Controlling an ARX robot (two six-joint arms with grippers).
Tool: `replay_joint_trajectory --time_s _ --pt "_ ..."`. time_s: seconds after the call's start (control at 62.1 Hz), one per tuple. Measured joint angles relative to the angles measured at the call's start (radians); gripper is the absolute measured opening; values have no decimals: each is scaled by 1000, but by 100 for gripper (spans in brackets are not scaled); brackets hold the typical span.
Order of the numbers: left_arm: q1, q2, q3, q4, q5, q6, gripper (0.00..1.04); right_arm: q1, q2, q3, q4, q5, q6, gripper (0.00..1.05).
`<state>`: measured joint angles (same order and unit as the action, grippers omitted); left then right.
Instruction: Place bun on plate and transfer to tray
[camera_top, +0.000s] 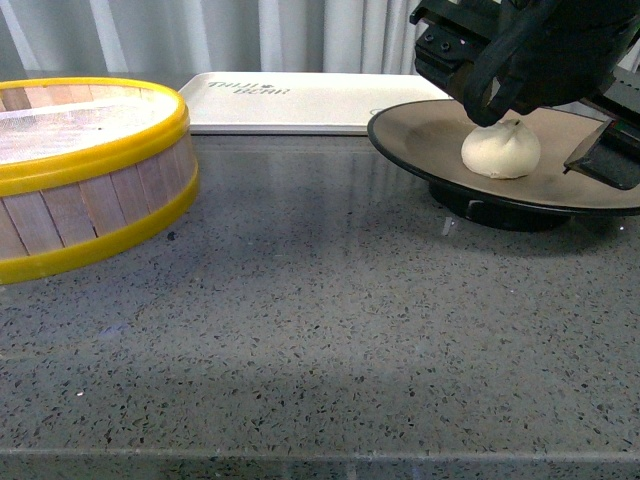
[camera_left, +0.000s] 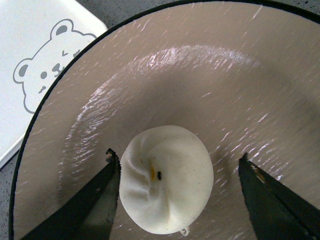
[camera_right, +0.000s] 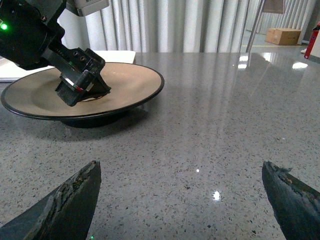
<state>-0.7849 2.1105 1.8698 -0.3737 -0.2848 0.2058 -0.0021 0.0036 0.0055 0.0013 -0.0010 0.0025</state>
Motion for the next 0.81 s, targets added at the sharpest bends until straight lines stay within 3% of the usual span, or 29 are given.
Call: replay_joint_trajectory --time_s 0.113,0.338,0.483,0.692,0.805 --pt "2 -19 0 -1 21 -12 100 0 0 0 0 0 0 96" --pt "27 -156 -29 12 72 -63 98 0 0 0 0 0 0 96" --pt "77 -351 -160 82 82 -93 98 0 0 0 0 0 0 96" --pt "255 -689 -491 197 61 -94 98 0 0 0 0 0 0 96" --pt "389 -836 -650 212 116 -82 98 0 0 0 0 0 0 96"
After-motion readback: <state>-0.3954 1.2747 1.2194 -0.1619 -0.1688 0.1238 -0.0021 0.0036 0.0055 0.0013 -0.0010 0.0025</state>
